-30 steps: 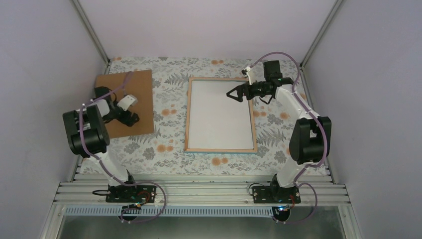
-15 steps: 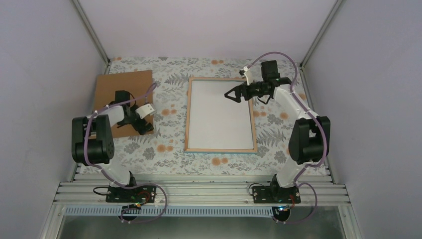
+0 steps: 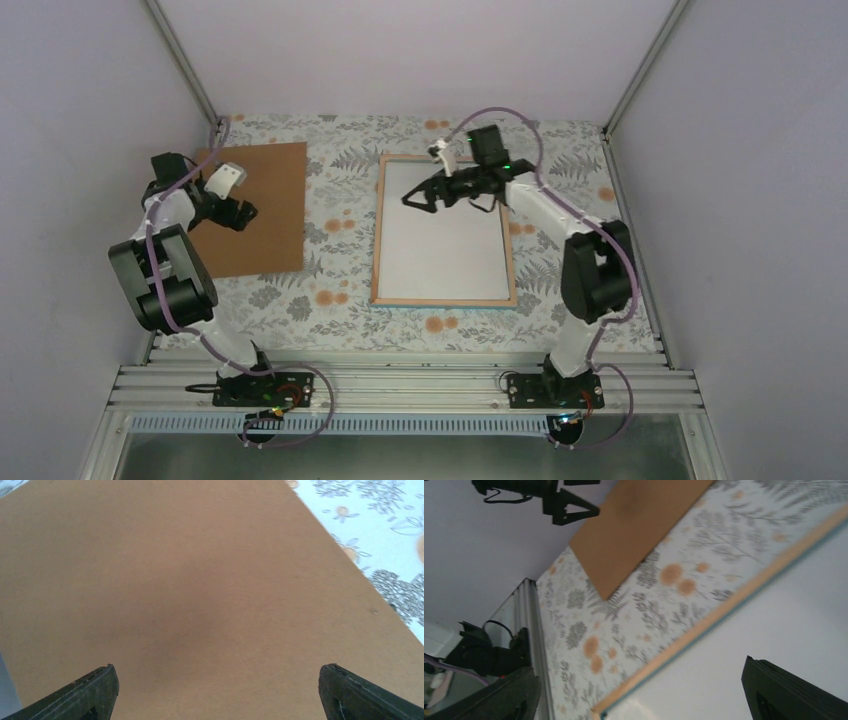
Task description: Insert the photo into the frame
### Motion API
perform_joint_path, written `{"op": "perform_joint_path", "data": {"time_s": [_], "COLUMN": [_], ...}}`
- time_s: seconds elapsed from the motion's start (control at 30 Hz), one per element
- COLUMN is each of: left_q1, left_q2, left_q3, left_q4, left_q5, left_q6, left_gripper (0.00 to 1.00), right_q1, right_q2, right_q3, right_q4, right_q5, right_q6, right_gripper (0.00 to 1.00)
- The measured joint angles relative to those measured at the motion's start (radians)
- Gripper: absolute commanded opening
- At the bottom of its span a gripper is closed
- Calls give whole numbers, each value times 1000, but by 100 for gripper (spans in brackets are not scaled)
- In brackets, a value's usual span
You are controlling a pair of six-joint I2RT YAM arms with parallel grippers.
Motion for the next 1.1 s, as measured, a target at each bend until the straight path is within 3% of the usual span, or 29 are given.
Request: {"op": "perform_joint_path", "data": {"time_s": [0.37,0.6,0.83,1.1], "left_q1": [124,177,190,201], "left_q2": [130,182,230,264], "left_q3": [34,56,61,68], "left_q4": [23,59,73,103], "left_q5": [-4,-23,-30,-42], "left_q6": [-106,-142,-155,-158], "left_gripper": [100,100,100,100], "right_q1": [286,387,451,486], "right_q2": [345,548,683,756], "right_q3": [249,389,509,536], "right_q4": [298,359,375,453], "right_q5": [42,135,173,185], "right_q6": [492,761,906,1031], "right_gripper": [95,94,91,88]}}
